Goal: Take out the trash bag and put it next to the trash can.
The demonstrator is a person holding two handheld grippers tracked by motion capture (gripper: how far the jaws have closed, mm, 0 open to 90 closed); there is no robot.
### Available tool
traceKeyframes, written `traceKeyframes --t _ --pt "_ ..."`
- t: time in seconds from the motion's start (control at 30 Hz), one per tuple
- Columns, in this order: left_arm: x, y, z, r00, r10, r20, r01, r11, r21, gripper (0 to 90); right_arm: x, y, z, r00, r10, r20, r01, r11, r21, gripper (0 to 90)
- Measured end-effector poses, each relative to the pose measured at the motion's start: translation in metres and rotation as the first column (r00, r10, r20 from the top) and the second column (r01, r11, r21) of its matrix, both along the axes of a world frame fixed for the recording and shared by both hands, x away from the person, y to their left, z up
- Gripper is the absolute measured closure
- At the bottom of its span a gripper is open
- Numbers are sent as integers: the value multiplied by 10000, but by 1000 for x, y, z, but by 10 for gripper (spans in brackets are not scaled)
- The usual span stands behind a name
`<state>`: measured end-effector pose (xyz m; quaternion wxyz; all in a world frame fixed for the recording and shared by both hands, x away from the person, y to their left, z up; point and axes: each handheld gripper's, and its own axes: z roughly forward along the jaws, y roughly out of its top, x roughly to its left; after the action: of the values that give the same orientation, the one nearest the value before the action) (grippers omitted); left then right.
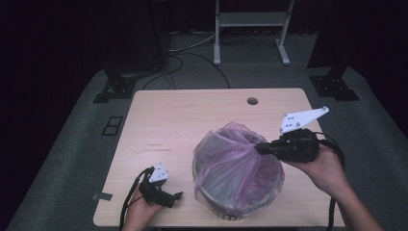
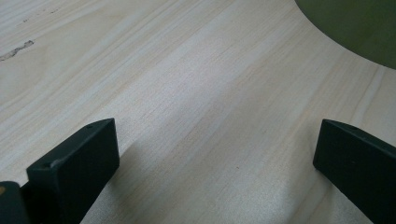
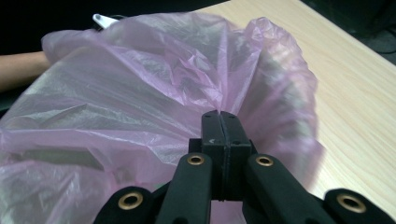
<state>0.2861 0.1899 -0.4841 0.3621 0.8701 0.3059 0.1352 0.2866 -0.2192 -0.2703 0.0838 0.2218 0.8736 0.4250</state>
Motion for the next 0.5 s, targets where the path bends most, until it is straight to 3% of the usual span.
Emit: traceKeyframes --t 0.23,0.5 --pt "0 0 0 10000 28 -2 -28 10000 -5 0 -6 -31 -1 9982 -600 36 600 9981 118 900" --pt "0 0 0 10000 50 0 -50 10000 0 0 -10 -60 -16 9934 -1126 -222 1132 9931 309 900"
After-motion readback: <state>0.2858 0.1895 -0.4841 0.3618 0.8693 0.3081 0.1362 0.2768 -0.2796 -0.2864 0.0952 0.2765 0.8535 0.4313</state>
